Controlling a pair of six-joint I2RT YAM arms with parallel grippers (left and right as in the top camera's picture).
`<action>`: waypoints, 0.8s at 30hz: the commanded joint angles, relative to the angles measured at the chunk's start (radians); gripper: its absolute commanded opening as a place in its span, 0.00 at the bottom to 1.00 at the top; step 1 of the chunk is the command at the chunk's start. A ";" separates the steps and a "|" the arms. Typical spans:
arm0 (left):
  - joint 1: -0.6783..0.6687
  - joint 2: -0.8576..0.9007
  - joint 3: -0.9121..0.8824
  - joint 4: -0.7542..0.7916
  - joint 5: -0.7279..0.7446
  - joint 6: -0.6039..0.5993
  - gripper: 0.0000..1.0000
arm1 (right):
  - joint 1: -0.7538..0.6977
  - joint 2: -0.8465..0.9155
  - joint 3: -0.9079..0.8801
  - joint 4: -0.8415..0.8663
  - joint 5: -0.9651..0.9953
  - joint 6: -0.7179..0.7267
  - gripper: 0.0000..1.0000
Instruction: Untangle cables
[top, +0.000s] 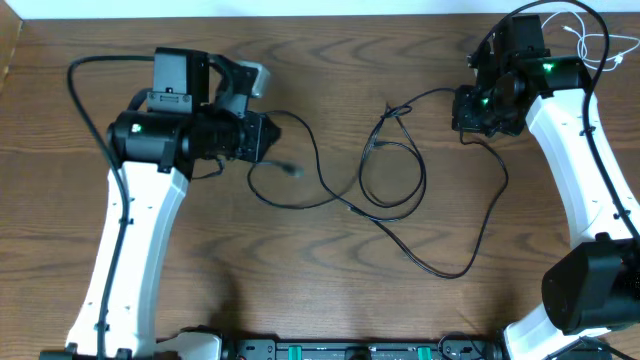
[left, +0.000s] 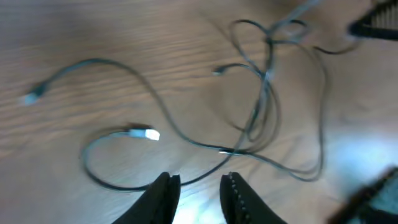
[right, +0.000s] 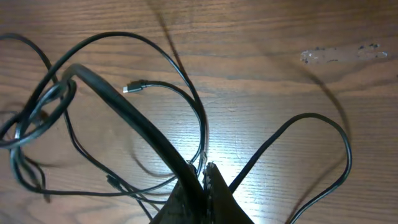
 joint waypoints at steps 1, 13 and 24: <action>-0.027 0.085 0.006 0.029 0.211 0.058 0.36 | 0.004 0.012 -0.006 0.003 -0.006 -0.014 0.01; -0.250 0.307 0.006 0.221 0.293 0.053 0.47 | 0.004 0.012 -0.006 -0.002 -0.006 -0.014 0.01; -0.324 0.364 0.006 0.314 0.055 0.050 0.48 | 0.004 0.012 -0.006 -0.001 -0.006 -0.015 0.01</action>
